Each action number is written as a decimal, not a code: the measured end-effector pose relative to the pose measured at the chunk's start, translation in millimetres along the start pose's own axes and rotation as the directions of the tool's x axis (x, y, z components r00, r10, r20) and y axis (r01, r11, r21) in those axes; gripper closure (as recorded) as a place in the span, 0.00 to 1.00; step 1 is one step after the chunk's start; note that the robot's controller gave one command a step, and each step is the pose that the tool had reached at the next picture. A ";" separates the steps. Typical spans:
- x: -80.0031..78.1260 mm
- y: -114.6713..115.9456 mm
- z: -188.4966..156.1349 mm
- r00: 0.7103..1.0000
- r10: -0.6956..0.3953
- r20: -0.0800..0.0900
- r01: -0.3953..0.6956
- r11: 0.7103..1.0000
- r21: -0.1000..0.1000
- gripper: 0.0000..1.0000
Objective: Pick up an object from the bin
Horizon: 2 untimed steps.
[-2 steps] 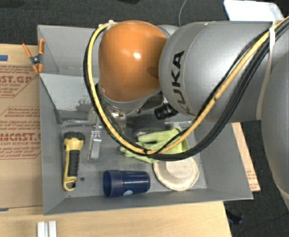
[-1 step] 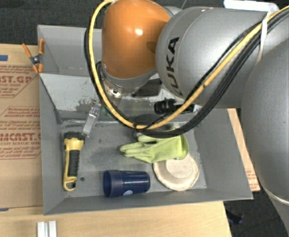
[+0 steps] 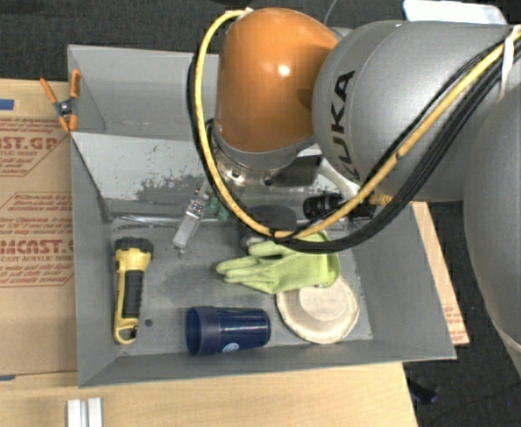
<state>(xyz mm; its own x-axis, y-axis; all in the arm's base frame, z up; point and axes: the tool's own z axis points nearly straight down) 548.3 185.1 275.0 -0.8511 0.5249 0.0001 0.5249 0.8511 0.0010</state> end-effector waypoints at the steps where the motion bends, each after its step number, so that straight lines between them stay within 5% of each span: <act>1: -22.0 -23.7 -19.5 0.957 -0.291 0.003 0.291 0.957 -0.001 0.00; 2: 0.5 11.2 -49.8 0.962 -0.274 0.001 0.274 0.962 0.000 0.00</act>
Offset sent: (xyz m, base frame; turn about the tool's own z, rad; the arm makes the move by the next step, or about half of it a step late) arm 0.0012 0.0615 0.0719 -0.3347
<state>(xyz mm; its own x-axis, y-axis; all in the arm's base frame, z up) 553.7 194.8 324.8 -0.9624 0.2718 -0.0016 0.2718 0.9624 0.0005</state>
